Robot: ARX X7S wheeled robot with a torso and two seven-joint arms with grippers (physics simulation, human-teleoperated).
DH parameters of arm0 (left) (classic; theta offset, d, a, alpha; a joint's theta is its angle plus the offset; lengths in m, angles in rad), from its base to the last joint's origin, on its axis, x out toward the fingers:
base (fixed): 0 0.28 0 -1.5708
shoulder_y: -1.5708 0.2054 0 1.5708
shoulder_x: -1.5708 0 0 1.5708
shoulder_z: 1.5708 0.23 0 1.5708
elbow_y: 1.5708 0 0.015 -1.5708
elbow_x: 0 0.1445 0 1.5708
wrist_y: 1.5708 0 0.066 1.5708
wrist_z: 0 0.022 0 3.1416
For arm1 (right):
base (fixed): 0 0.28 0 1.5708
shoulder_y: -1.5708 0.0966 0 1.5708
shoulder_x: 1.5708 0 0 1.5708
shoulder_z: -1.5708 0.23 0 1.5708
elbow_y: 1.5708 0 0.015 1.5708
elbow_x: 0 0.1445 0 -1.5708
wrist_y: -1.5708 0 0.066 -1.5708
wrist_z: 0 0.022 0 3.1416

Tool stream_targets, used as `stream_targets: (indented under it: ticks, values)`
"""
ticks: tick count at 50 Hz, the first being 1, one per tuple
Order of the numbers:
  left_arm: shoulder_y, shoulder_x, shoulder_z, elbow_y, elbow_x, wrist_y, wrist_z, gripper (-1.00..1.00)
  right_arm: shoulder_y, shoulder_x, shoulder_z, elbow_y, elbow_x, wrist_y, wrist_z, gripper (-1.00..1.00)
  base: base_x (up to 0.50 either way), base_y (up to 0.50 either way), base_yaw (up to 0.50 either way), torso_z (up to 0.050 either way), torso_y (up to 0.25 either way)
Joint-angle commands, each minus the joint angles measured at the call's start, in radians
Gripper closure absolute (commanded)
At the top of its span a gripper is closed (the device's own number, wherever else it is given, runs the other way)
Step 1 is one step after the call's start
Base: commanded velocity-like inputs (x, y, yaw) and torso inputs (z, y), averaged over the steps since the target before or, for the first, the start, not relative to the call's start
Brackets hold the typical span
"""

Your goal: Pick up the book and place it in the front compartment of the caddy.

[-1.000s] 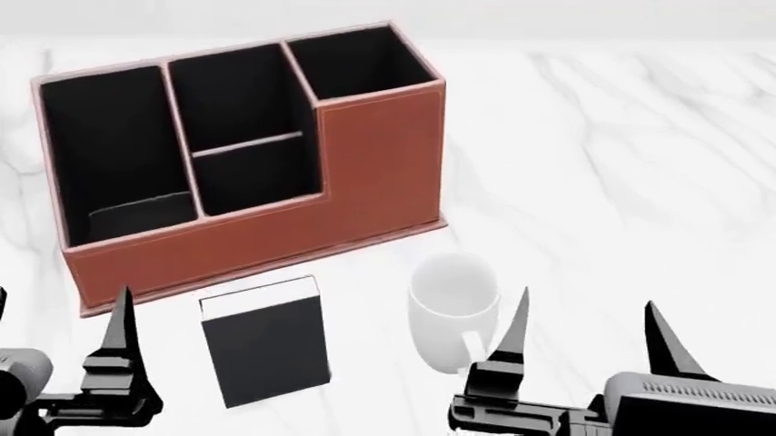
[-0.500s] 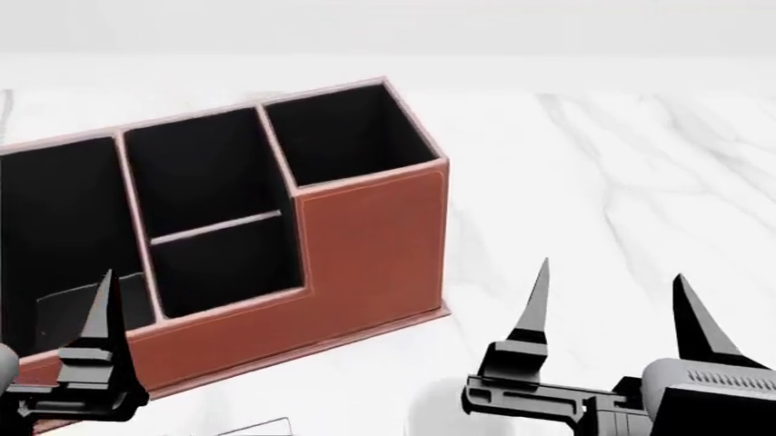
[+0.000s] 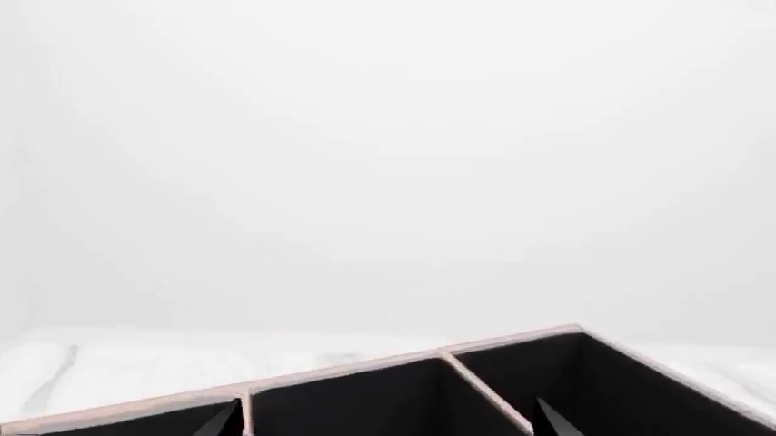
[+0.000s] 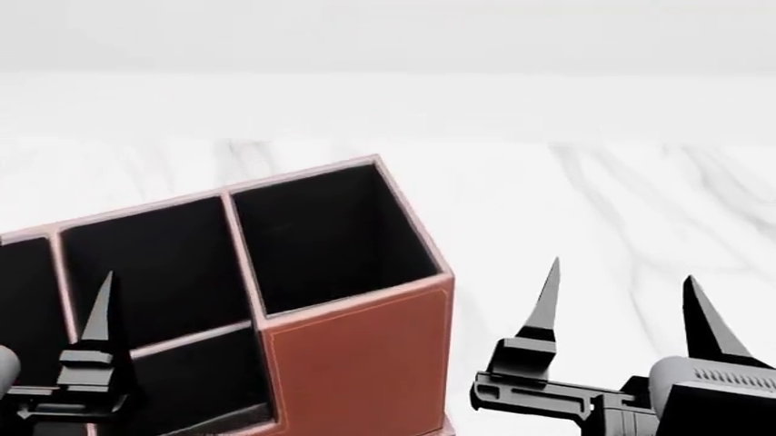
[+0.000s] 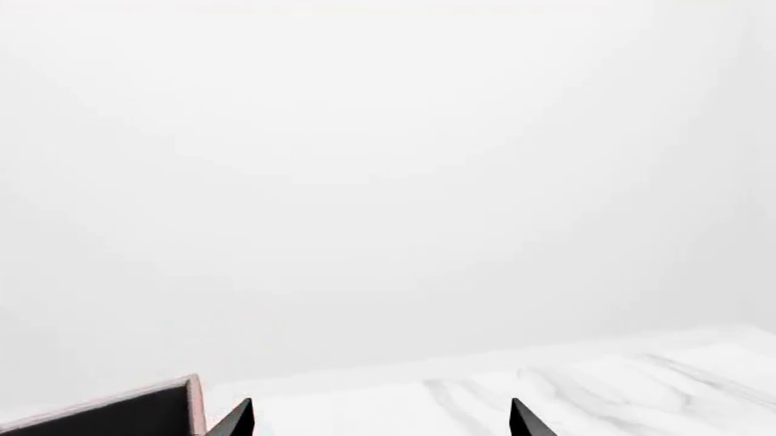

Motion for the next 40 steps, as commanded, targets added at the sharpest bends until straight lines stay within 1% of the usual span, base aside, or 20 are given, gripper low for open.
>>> stream_targets:
  ticks: [1, 4, 9, 40]
  values:
    - [0.001, -0.008, 0.012, -0.006, -0.001, 0.006, -0.005, -1.0, 0.017, -0.003, -0.003, 0.025, -0.02, 0.016, 0.044, -1.0, 0.5, 0.0, 0.0, 0.0, 0.0]
    - [0.004, -0.011, 0.018, -0.011, 0.003, 0.014, -0.005, -1.0, 0.019, -0.007, 0.01, 0.034, 0.019, 0.033, 0.03, -1.0, 0.01, 0.0, 0.0, 0.0, 0.004]
    - [0.005, -0.013, 0.021, -0.017, 0.002, 0.02, -0.007, -1.0, -0.006, -0.006, 0.008, 0.035, 0.02, -0.034, 0.01, -1.0, 0.0, 0.0, 0.0, 0.0, 0.0]
    - [0.013, -0.027, 0.021, -0.025, -0.024, 0.028, -0.02, -1.0, -0.037, 0.03, -0.017, 0.038, 0.053, -0.096, 0.005, -1.0, 0.0, 0.0, 0.5, 0.0, 0.0]
